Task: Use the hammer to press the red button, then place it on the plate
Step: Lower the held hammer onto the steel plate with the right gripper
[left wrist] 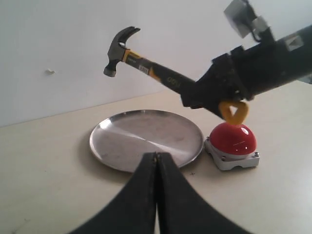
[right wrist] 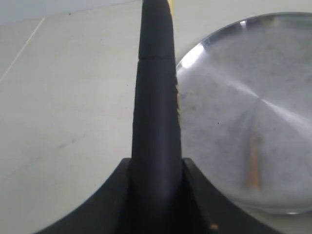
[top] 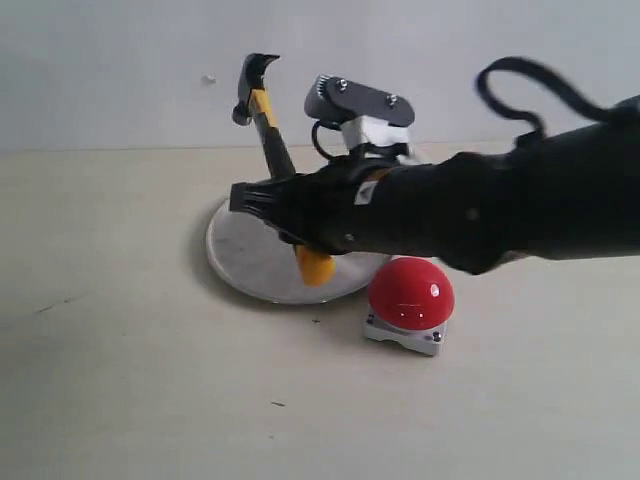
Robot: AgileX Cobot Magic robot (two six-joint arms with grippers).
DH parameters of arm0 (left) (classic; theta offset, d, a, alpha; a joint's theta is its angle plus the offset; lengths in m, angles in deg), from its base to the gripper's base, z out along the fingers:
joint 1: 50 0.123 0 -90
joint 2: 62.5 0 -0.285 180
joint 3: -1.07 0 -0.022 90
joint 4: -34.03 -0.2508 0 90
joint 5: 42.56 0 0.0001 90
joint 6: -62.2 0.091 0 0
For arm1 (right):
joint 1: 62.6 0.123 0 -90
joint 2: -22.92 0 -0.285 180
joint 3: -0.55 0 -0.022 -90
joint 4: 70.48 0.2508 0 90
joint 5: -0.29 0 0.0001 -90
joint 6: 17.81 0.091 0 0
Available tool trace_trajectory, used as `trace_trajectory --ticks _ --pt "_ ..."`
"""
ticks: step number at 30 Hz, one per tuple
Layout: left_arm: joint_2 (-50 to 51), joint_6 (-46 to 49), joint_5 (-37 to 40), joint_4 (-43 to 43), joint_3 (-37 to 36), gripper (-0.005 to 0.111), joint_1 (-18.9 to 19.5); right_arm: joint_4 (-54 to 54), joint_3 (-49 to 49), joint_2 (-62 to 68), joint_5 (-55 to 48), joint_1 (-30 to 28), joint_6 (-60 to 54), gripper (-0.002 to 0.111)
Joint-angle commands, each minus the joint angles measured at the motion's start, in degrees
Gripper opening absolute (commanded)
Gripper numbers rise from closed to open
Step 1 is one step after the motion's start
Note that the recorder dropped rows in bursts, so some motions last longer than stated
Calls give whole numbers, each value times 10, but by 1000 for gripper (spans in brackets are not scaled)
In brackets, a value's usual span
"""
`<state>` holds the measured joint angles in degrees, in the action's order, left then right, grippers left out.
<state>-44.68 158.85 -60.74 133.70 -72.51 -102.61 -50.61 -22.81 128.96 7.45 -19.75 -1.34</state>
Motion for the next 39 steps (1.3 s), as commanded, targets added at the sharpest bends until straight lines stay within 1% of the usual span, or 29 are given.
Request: trace_trajectory --ticks 1,5,10,17,25,30,35,39 --pt "-3 2 -1 3 -4 0 0 -13 43 94 173 -2 161 0" --pt "-3 2 -1 3 -4 0 0 -30 57 169 248 -2 295 0" --pt "-3 2 -1 3 -4 0 0 -57 90 227 270 -2 347 0" --pt "-3 2 -1 3 -4 0 0 -42 128 263 276 -2 326 0" --pt "-3 2 -1 3 -4 0 0 -25 138 279 270 -2 324 0" --pt "-3 2 -1 3 -4 0 0 -25 138 279 264 -2 283 0" --pt "-3 2 -1 3 -4 0 0 2 138 279 252 -2 243 0" --pt "-3 2 -1 3 -4 0 0 2 138 279 247 -2 238 0"
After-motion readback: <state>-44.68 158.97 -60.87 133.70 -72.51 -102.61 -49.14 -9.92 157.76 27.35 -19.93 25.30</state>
